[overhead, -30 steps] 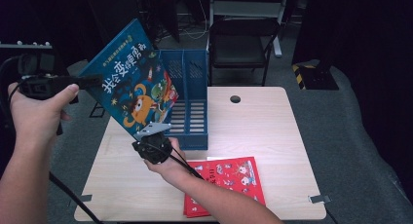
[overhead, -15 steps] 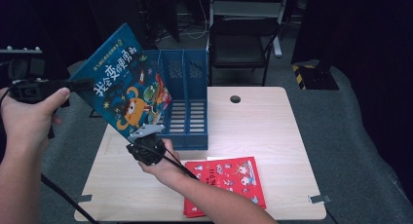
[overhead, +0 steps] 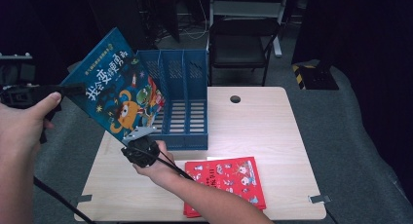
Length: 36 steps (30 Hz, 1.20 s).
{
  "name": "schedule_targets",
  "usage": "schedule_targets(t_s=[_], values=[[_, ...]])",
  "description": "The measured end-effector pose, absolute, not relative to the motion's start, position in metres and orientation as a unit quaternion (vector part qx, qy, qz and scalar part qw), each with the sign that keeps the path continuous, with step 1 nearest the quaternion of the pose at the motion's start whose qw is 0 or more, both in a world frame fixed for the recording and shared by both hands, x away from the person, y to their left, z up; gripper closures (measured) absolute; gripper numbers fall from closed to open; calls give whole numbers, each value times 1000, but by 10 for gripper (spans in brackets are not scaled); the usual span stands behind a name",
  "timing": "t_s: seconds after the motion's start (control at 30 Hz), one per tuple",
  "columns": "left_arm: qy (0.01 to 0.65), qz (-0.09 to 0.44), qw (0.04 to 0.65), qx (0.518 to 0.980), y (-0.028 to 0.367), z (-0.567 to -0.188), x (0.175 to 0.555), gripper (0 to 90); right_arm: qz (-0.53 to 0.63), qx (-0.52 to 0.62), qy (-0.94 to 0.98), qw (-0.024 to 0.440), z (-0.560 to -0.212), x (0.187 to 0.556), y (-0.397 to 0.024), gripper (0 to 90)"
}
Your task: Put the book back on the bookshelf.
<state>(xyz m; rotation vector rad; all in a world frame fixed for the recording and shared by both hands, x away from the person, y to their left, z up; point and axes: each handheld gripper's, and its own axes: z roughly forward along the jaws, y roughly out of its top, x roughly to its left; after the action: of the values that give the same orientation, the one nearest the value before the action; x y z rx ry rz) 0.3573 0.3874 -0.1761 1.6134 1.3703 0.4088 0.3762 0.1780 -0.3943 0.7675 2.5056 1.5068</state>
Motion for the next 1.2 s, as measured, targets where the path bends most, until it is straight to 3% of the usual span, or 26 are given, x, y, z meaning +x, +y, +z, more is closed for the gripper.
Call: schedule_targets(t_s=[1.2], values=[[593,182,452,641,380,-178,381,829,495,272,824,51,-400,417,179,900]])
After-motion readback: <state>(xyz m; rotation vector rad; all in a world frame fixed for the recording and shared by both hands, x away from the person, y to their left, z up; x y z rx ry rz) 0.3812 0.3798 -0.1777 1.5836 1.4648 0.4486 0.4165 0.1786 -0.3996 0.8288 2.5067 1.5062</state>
